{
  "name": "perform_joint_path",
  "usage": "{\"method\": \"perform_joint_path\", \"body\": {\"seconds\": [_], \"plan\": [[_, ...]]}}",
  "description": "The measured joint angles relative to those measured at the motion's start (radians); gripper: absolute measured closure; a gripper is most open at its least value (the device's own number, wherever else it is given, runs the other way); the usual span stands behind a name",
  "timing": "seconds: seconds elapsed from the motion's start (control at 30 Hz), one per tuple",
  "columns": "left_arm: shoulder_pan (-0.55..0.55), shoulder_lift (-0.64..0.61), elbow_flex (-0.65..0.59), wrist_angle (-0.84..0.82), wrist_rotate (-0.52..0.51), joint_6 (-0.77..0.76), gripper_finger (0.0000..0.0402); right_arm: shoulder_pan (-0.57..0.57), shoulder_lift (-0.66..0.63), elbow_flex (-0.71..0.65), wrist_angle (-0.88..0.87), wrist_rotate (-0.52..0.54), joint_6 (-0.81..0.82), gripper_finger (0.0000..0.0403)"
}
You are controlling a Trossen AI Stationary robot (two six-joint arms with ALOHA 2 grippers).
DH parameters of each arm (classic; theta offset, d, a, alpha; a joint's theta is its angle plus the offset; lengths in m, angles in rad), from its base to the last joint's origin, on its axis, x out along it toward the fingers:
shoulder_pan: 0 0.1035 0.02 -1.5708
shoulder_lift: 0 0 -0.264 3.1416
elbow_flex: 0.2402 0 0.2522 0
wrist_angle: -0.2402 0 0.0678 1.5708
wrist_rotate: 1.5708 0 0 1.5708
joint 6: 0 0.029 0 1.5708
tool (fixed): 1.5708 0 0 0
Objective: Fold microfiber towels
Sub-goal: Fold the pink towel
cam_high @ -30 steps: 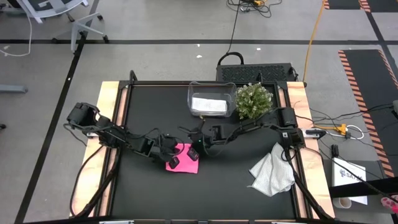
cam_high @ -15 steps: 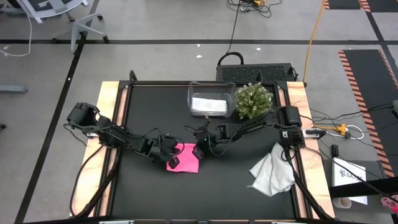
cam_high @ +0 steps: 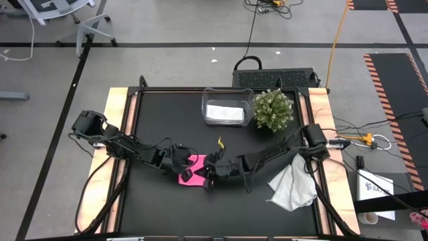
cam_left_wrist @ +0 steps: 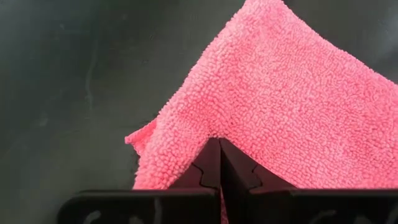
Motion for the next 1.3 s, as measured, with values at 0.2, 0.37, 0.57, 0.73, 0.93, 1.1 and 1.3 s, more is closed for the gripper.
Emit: {"method": "perform_joint_path", "body": {"seconds": [0.2, 0.37, 0.57, 0.73, 0.93, 1.1, 1.3], "plan": [[0.0, 0.0, 0.0, 0.001, 0.014, 0.006, 0.0401, 0.017, 0.114, -0.003, 0.096, 0.019, 0.058, 0.0403], [0.0, 0.0, 0.0, 0.001, 0.029, 0.005, 0.0401, 0.021, 0.184, -0.002, 0.154, 0.019, 0.046, 0.0403], [0.0, 0.0, 0.0, 0.001, 0.043, -0.001, 0.0401, 0.022, 0.256, 0.004, 0.183, 0.042, -0.023, 0.0403], [0.0, 0.0, 0.0, -0.001, 0.044, -0.002, 0.0401, 0.03, 0.303, 0.002, 0.177, 0.046, -0.125, 0.0403], [-0.007, -0.036, -0.002, -0.008, 0.067, 0.035, 0.0401, 0.03, 0.315, -0.055, 0.186, 0.015, -0.165, 0.0403], [-0.023, -0.206, 0.046, -0.194, 0.035, 0.073, 0.0401, 0.03, 0.313, -0.081, 0.221, -0.01, -0.162, 0.0403], [-0.083, -0.379, 0.103, -0.23, -0.03, 0.121, 0.0401, 0.021, 0.31, -0.084, 0.233, -0.01, -0.162, 0.0403]]}}
